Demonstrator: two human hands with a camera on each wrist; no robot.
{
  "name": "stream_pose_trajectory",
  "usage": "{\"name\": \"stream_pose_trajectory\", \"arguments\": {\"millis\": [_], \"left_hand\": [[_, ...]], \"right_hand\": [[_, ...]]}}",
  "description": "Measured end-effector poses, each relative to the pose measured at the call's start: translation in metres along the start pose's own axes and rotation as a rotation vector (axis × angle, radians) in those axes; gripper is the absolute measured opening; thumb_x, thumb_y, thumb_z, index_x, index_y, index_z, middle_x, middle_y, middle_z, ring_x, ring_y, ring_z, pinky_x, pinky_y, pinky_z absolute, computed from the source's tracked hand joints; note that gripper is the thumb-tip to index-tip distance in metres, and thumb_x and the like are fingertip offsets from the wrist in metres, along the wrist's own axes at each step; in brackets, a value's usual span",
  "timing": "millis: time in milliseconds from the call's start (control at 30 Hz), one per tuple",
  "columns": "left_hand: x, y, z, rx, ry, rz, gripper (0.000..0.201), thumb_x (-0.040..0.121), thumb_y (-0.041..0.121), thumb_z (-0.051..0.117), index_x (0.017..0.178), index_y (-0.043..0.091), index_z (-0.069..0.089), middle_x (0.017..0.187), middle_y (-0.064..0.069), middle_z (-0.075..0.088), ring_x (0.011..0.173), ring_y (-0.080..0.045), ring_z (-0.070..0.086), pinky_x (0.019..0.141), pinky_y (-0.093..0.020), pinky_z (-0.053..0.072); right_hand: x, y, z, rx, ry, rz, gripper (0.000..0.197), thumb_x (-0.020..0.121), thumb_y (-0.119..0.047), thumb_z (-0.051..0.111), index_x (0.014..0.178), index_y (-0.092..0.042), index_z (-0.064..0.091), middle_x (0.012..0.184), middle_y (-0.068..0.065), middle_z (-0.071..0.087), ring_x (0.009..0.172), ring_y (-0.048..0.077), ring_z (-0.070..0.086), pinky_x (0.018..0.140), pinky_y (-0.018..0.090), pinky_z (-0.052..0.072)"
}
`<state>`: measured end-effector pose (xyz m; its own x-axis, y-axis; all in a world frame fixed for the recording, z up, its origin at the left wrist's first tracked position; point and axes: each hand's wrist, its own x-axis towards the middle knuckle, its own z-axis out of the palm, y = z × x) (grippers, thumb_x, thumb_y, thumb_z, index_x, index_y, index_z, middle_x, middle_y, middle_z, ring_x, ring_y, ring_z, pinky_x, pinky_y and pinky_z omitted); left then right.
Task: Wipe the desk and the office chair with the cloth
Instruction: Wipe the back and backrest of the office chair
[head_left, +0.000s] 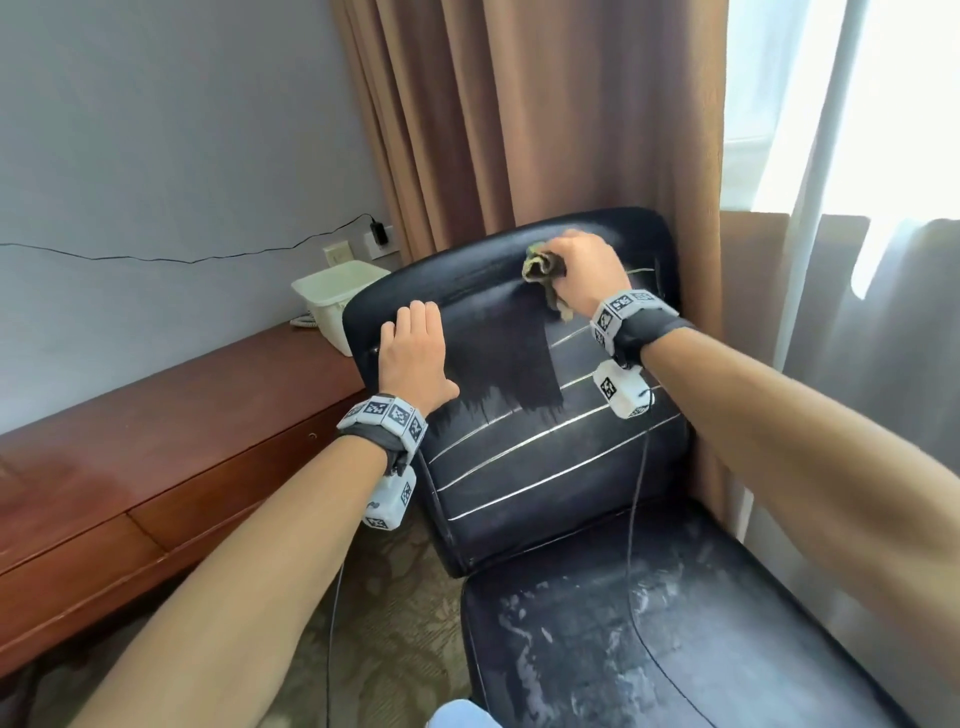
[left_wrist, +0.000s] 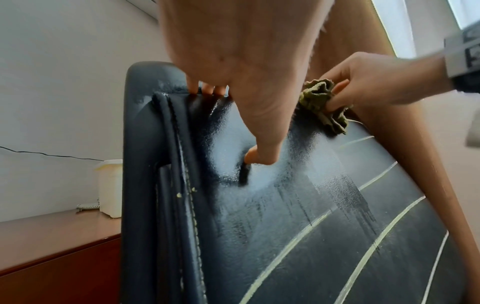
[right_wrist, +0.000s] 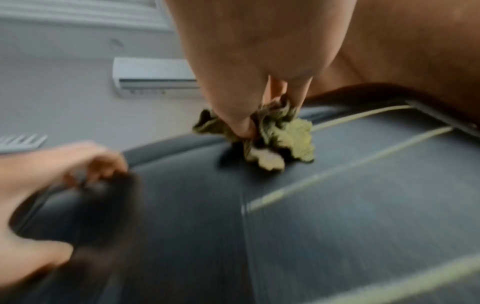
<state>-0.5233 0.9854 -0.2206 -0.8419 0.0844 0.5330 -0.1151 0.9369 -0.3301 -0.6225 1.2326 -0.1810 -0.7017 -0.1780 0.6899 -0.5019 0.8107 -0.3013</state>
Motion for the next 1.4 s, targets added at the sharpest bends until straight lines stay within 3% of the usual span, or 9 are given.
{"name": "stream_pose_trajectory", "arguments": {"millis": [133, 267, 433, 567, 667, 867, 1033, 1233, 1400], "left_hand": [[0.003, -0.001, 0.001, 0.016, -0.005, 0.002, 0.097, 0.053, 0.053, 0.085, 0.127, 0.007, 0.043, 0.116, -0.007, 0.049, 0.103, -0.025, 0.049, 0.084, -0.036, 0.043], [0.002, -0.001, 0.001, 0.009, -0.006, -0.006, 0.099, 0.053, 0.051, 0.085, 0.13, 0.006, 0.042, 0.119, -0.008, 0.049, 0.104, -0.026, 0.049, 0.087, -0.037, 0.043], [0.0, -0.002, -0.004, 0.008, -0.029, 0.01, 0.1, 0.056, 0.052, 0.084, 0.133, 0.004, 0.041, 0.122, -0.009, 0.049, 0.106, -0.026, 0.049, 0.087, -0.037, 0.044], [-0.002, -0.003, -0.009, 0.016, -0.061, 0.017, 0.103, 0.056, 0.054, 0.083, 0.135, 0.003, 0.04, 0.122, -0.009, 0.049, 0.107, -0.026, 0.048, 0.086, -0.037, 0.045], [-0.003, -0.004, -0.012, 0.004, -0.068, 0.018, 0.101, 0.055, 0.052, 0.085, 0.132, 0.004, 0.042, 0.118, -0.009, 0.049, 0.104, -0.027, 0.049, 0.084, -0.038, 0.045], [-0.001, -0.004, -0.006, 0.009, -0.054, 0.029, 0.101, 0.053, 0.052, 0.084, 0.133, 0.004, 0.043, 0.118, -0.009, 0.05, 0.102, -0.027, 0.049, 0.084, -0.038, 0.043], [0.0, -0.007, 0.0, 0.001, -0.018, 0.037, 0.101, 0.052, 0.051, 0.082, 0.132, 0.003, 0.044, 0.118, -0.01, 0.05, 0.102, -0.028, 0.048, 0.086, -0.039, 0.043], [0.001, -0.009, 0.001, 0.032, -0.03, 0.037, 0.1, 0.053, 0.053, 0.082, 0.131, 0.003, 0.044, 0.117, -0.01, 0.049, 0.101, -0.028, 0.047, 0.085, -0.038, 0.041], [-0.004, -0.006, -0.006, 0.029, -0.071, 0.029, 0.101, 0.057, 0.053, 0.082, 0.135, 0.002, 0.042, 0.121, -0.01, 0.048, 0.105, -0.028, 0.047, 0.086, -0.038, 0.04]], "right_hand": [[-0.034, -0.011, 0.039, -0.071, 0.046, 0.063, 0.038, 0.082, 0.005, 0.059, 0.114, -0.012, 0.07, 0.107, 0.01, 0.062, 0.099, 0.038, 0.055, 0.073, 0.046, 0.053], [-0.066, -0.013, 0.054, -0.037, 0.074, 0.093, 0.035, 0.081, 0.001, 0.062, 0.11, -0.015, 0.071, 0.101, 0.006, 0.061, 0.093, 0.033, 0.055, 0.065, 0.041, 0.05], [-0.131, 0.001, 0.078, -0.037, -0.019, 0.088, 0.032, 0.075, 0.002, 0.067, 0.101, -0.017, 0.07, 0.097, 0.0, 0.059, 0.088, 0.029, 0.055, 0.06, 0.041, 0.054], [-0.179, 0.011, 0.087, -0.052, -0.176, 0.075, 0.03, 0.083, -0.001, 0.066, 0.108, -0.017, 0.069, 0.107, 0.0, 0.059, 0.098, 0.03, 0.056, 0.061, 0.042, 0.056], [-0.177, 0.016, 0.068, -0.028, -0.155, 0.05, 0.036, 0.082, -0.001, 0.066, 0.113, -0.019, 0.069, 0.112, -0.002, 0.061, 0.103, 0.028, 0.055, 0.065, 0.044, 0.057], [-0.084, 0.028, 0.003, 0.073, 0.219, 0.018, 0.038, 0.085, -0.011, 0.051, 0.118, -0.011, 0.07, 0.117, 0.008, 0.065, 0.1, 0.037, 0.056, 0.074, 0.049, 0.056], [-0.011, 0.037, -0.001, 0.035, 0.087, 0.099, 0.047, 0.081, 0.005, 0.059, 0.121, -0.018, 0.073, 0.111, 0.009, 0.066, 0.101, 0.039, 0.059, 0.084, 0.047, 0.053], [-0.079, 0.028, 0.062, -0.035, 0.123, 0.096, 0.041, 0.08, 0.007, 0.061, 0.114, -0.015, 0.07, 0.112, 0.004, 0.062, 0.102, 0.033, 0.053, 0.067, 0.041, 0.053], [-0.165, 0.037, 0.09, -0.06, -0.078, 0.092, 0.034, 0.079, 0.006, 0.066, 0.106, -0.015, 0.068, 0.106, 0.003, 0.057, 0.099, 0.03, 0.052, 0.061, 0.043, 0.056]]}}
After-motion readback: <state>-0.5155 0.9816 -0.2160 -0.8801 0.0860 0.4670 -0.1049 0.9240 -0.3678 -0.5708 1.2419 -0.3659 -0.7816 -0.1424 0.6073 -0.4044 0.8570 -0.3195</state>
